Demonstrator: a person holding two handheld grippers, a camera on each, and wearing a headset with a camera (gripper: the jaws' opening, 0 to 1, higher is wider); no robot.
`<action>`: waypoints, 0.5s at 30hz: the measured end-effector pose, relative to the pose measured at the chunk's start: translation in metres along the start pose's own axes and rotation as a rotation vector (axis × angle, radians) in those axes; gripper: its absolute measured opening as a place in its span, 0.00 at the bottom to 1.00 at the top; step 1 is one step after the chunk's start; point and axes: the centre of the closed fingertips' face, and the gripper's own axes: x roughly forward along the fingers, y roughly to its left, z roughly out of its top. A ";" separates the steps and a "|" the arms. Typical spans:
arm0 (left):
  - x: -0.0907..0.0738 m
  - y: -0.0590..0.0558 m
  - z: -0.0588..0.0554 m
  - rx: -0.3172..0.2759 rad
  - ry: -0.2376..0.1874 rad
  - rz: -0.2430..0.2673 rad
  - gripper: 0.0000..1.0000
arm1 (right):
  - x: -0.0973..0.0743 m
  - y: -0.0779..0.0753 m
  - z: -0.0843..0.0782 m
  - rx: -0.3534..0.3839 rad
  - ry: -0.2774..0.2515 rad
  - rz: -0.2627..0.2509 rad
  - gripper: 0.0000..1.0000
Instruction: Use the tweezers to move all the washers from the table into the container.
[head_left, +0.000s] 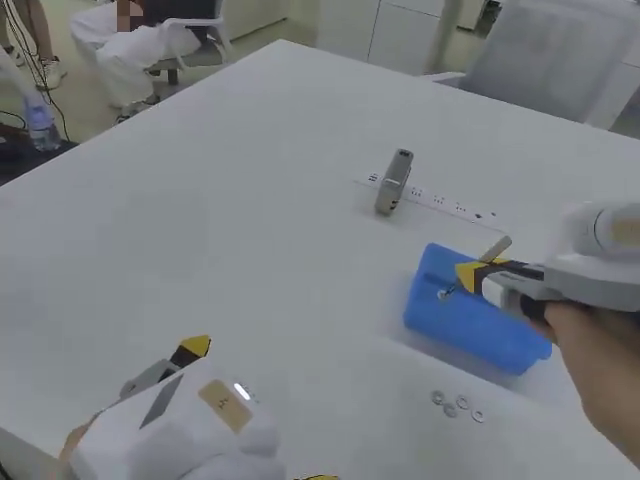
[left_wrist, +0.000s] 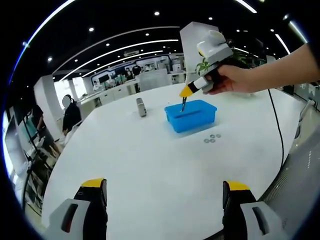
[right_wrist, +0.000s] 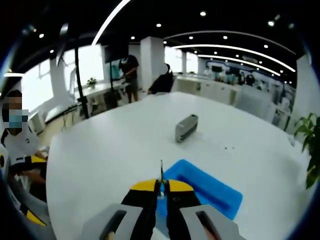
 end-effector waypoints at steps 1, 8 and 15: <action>0.000 -0.001 0.000 0.002 0.003 -0.002 0.99 | 0.004 -0.003 -0.001 0.008 0.005 -0.002 0.02; 0.001 -0.002 -0.003 0.007 0.021 -0.011 0.98 | 0.031 -0.013 -0.019 0.072 0.054 -0.019 0.02; 0.002 -0.003 -0.006 0.007 0.035 -0.016 0.98 | 0.045 -0.013 -0.027 0.091 0.073 -0.033 0.02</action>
